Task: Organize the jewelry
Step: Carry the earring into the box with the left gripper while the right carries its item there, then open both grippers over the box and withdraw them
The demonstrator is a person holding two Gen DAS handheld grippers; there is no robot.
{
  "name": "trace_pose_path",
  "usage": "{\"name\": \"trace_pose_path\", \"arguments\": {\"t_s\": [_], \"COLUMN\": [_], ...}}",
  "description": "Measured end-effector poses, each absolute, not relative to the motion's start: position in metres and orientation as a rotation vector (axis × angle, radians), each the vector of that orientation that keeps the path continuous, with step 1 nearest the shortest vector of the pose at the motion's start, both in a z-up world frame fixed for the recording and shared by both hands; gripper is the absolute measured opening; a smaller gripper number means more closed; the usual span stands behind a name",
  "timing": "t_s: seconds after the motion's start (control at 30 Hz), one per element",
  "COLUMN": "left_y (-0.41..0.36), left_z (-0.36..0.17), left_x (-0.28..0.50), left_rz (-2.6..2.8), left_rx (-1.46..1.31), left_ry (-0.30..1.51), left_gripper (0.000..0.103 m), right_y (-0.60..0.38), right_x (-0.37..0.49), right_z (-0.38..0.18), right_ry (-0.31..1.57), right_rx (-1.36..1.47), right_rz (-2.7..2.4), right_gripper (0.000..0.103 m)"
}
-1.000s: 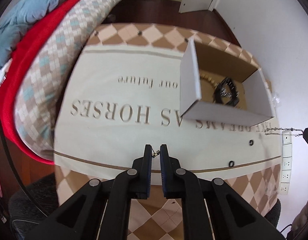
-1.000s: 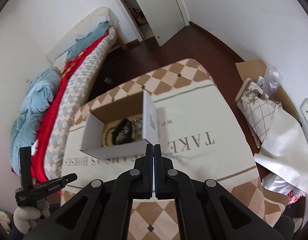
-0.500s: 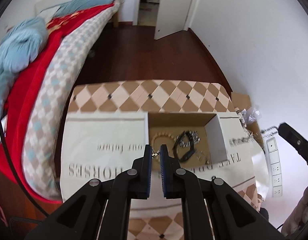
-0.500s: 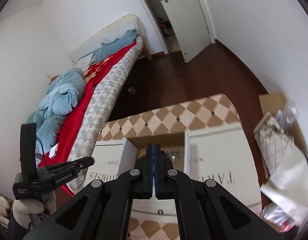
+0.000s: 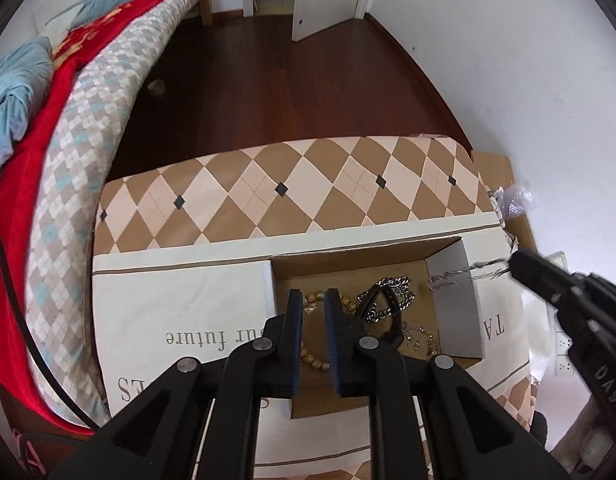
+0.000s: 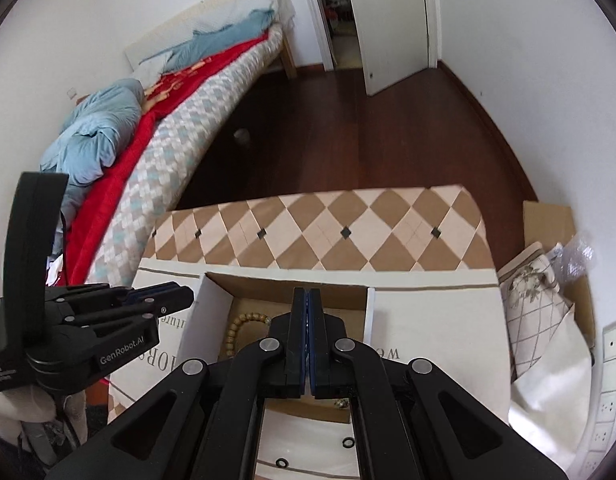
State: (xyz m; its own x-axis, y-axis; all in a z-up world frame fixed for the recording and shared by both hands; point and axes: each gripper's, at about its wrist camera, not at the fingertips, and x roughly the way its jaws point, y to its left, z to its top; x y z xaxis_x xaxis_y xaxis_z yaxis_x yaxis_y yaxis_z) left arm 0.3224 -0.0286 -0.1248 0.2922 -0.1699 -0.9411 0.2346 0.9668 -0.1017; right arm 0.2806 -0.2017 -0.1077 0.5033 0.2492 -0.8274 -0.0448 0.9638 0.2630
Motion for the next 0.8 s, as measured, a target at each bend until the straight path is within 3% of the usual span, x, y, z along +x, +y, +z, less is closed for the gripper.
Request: {"name": "trace_pose_path", "arguments": {"t_s": [0.07, 0.1, 0.13, 0.17, 0.2, 0.23, 0.27, 0.33, 0.4, 0.47, 0.8], "left_y": [-0.029, -0.029, -0.029, -0.027, -0.026, -0.023, -0.022, -0.017, -0.011, -0.008, 0.004], "left_z": [-0.123, -0.12, -0.118, -0.114, -0.112, -0.109, -0.108, -0.106, -0.105, -0.106, -0.114], "left_x": [0.324, 0.325, 0.325, 0.324, 0.324, 0.323, 0.322, 0.319, 0.313, 0.306, 0.268], "left_rz": [-0.251, -0.239, -0.23, -0.211, -0.191, -0.157, -0.14, -0.1, -0.064, -0.042, -0.02], "left_rx": [0.08, 0.091, 0.098, 0.11, 0.119, 0.133, 0.142, 0.156, 0.159, 0.167, 0.165], "left_ry": [1.237, 1.225, 1.212, 1.185, 1.168, 1.145, 1.133, 1.108, 1.09, 1.071, 1.042], "left_gripper": [0.012, 0.017, 0.028, 0.036, 0.061, 0.088, 0.093, 0.094, 0.094, 0.095, 0.102], "right_y": [-0.206, -0.207, -0.209, -0.211, -0.212, -0.213, -0.213, -0.212, -0.209, -0.205, -0.192], "right_x": [0.285, 0.287, 0.287, 0.287, 0.286, 0.284, 0.282, 0.278, 0.274, 0.269, 0.243], "right_z": [-0.114, -0.117, -0.119, -0.12, -0.12, -0.12, -0.12, -0.12, -0.123, -0.13, -0.149], "right_ry": [1.058, 1.077, 1.083, 1.086, 1.088, 1.089, 1.088, 1.087, 1.1, 1.122, 1.143], "right_rx": [0.242, 0.244, 0.251, 0.249, 0.24, 0.232, 0.226, 0.203, 0.168, 0.123, 0.043], "right_rz": [0.171, 0.167, 0.16, 0.152, 0.144, 0.137, 0.128, 0.112, 0.082, 0.043, -0.056], "right_gripper": [0.001, 0.001, 0.002, 0.009, 0.015, 0.035, 0.056, 0.071, 0.077, 0.102, 0.103]}}
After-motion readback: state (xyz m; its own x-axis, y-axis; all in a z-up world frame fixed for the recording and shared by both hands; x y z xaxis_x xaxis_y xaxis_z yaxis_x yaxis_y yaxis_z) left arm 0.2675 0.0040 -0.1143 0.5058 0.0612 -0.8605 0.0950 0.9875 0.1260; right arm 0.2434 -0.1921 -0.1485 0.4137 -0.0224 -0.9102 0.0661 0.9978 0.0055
